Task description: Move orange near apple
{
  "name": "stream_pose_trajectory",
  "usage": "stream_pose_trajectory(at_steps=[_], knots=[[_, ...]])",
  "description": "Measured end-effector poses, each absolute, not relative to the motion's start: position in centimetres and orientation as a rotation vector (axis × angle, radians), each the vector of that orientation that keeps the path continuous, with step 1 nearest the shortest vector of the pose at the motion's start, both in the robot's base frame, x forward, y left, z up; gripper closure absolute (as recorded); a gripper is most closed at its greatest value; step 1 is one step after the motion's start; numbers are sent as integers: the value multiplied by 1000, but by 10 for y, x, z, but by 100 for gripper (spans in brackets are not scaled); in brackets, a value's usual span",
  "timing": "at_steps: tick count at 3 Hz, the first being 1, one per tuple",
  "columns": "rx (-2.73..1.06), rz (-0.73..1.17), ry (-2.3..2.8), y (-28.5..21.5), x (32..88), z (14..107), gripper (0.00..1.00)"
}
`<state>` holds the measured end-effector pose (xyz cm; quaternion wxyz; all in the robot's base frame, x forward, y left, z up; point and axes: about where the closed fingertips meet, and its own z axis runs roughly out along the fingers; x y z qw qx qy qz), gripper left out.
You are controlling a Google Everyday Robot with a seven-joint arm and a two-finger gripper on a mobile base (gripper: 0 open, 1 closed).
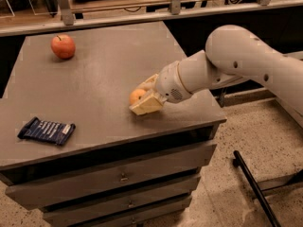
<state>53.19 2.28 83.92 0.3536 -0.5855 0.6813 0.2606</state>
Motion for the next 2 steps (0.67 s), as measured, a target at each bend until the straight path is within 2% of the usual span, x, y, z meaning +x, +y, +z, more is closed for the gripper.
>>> stream_pose_trajectory(at_steps=[1, 2], knots=[[-1515, 674, 1761, 23, 532, 839, 100], [-1453, 766, 1691, 28, 534, 845, 100]])
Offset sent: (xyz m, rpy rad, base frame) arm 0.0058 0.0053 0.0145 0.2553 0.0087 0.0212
